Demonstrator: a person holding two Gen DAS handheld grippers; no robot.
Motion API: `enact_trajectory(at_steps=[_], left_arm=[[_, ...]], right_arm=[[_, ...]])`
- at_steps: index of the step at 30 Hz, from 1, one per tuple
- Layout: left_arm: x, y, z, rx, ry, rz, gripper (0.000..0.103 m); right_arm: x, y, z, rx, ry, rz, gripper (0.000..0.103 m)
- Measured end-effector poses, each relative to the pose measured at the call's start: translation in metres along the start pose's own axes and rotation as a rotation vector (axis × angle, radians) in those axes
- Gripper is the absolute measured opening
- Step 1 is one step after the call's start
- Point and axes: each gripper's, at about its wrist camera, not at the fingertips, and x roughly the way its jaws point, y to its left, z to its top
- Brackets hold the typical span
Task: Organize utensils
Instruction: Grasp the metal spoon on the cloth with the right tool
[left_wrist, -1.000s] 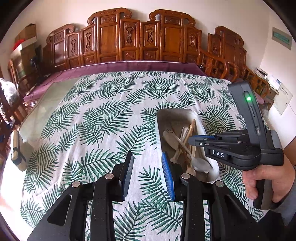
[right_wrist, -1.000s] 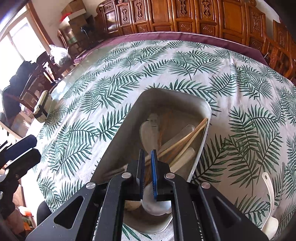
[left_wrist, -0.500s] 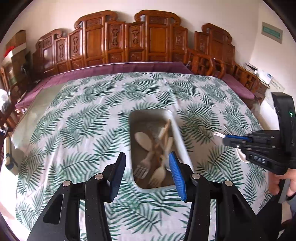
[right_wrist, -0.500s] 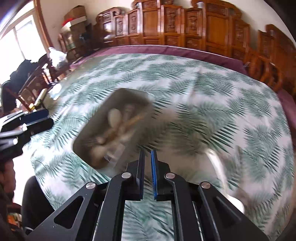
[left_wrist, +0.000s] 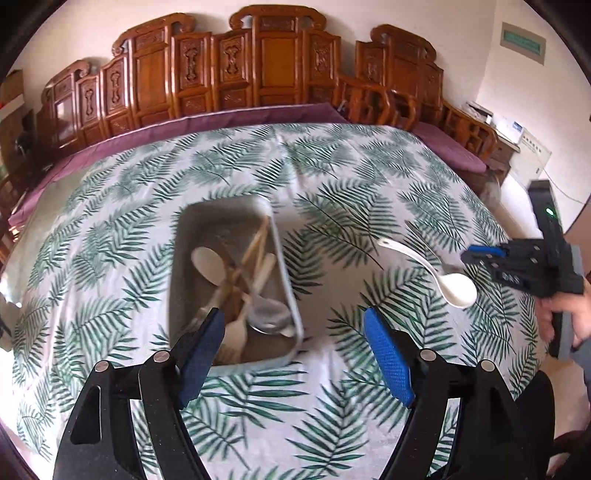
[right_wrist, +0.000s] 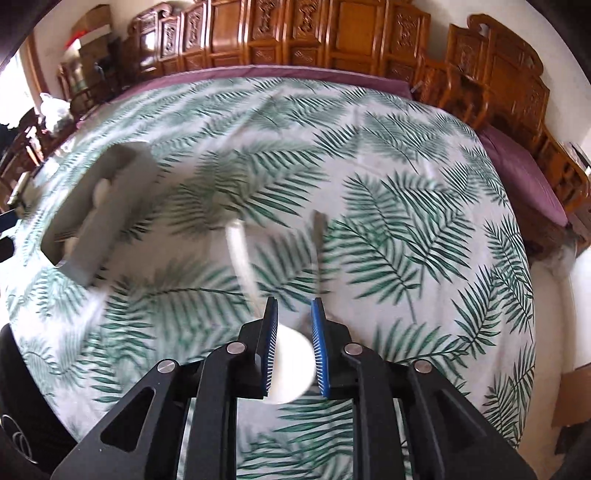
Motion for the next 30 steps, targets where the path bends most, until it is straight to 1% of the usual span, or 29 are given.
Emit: enact_trajectory(at_steps=[3,10,12,16,18,20,21,22,24,28,30], left_arm=[[0.005,-0.008,-0.003,0.012,0.015,-0.008,0.074],[0.013,-0.020,-0.008,0.035,0.043,-0.013,0.074],[0.014,-0.021,-0.009,0.039,0.047,-0.012,0.074],[0.014,-0.023,-0.011,0.038,0.050,-0.016,0.074],[0.014,-0.024,-0.013,0.043,0.053,-0.018,0.074],[0.015,-0.025,-0.014,0.043,0.056,-0.021,0.074],[0.016,-0.025,-0.014,0.044,0.058,-0.022,0.074],[0.017,-0.026,-0.014,0.044,0.059,-0.023,0.074],[0.017,-0.028,-0.015,0.045,0.060,-0.026,0.074],[0.014,-0.030,-0.014,0.053,0.053,-0.029,0.074],[0.013,-0.030,-0.014,0.053,0.053,-0.027,0.074]], right_arm=[[0.016,-0.005,0.003,-0.005,0.025,-0.006,0.020],[0.050,0.000,0.011,-0.034,0.087,-0.017,0.020],[0.052,0.001,0.011,-0.051,0.097,-0.045,0.020],[0.049,-0.003,0.003,-0.061,0.099,-0.058,0.020],[0.043,-0.006,-0.005,-0.042,0.093,-0.050,0.020],[0.041,-0.010,-0.011,-0.014,0.093,-0.048,0.027],[0.041,-0.013,-0.014,0.006,0.094,-0.041,0.033],[0.041,-0.014,-0.017,0.019,0.098,-0.034,0.034],[0.043,-0.017,-0.020,0.060,0.102,-0.018,0.034],[0.040,-0.017,-0.019,0.106,0.081,0.013,0.034],[0.043,-0.015,-0.019,0.115,0.090,0.015,0.034]])
